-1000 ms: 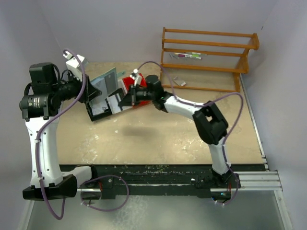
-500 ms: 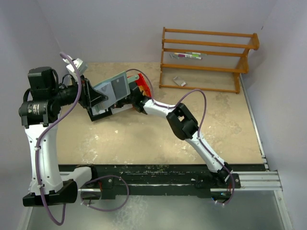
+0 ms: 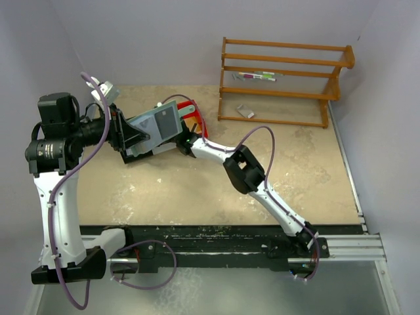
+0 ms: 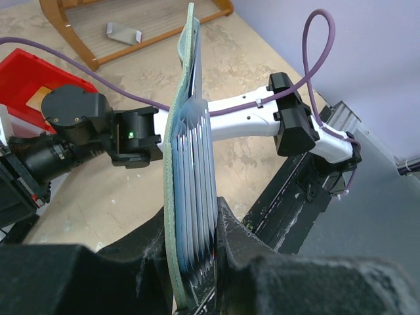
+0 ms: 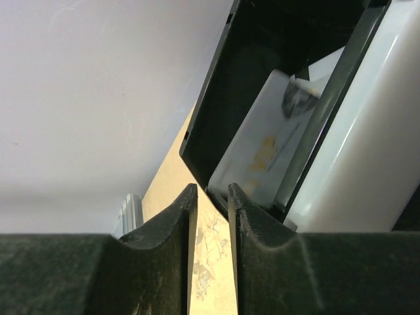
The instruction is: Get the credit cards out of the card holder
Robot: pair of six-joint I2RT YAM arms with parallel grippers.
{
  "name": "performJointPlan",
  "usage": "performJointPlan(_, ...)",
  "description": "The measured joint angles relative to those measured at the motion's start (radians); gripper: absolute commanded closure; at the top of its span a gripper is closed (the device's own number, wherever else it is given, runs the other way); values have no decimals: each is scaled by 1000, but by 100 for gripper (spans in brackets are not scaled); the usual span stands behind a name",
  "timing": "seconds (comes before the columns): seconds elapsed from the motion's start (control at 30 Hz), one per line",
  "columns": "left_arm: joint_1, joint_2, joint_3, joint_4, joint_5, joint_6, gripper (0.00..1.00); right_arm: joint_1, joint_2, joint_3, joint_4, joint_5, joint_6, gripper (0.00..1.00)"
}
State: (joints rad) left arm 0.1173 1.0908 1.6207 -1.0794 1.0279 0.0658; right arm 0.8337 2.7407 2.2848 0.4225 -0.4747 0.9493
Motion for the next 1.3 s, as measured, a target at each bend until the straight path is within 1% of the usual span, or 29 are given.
performJointPlan(0.1,0,0,0,0,7,-2,87,5,-34,-47,-4,14,-19,63)
performJointPlan(0.17,0,0,0,0,11,-3,87,5,-54,-72,-10,16,-31,61)
performJointPlan(0.3,0,0,0,0,15,-3,87,2,-128,-156,-26,32,-67,55)
performJointPlan(0.5,0,0,0,-6,16,-3,87,-24,-335,-345,-34,58,-145,43)
performJointPlan(0.63,0,0,0,-6,18,-3,87,-70,-462,-398,-76,117,-222,36)
performJointPlan(0.77,0,0,0,-6,26,-3,87,-126,-540,-415,-137,241,-307,29)
performJointPlan(0.87,0,0,0,-6,37,-5,87,-151,-548,-415,-198,385,-370,28)
performJointPlan(1.0,0,0,0,-5,47,-21,87,-144,-513,-415,-264,511,-438,30)
performJointPlan(1.13,0,1,0,-6,56,-26,87,-108,-444,-394,-317,579,-492,36)
performJointPlan(1.3,0,5,0,-6,69,-26,87,-74,-382,-377,-366,610,-526,46)
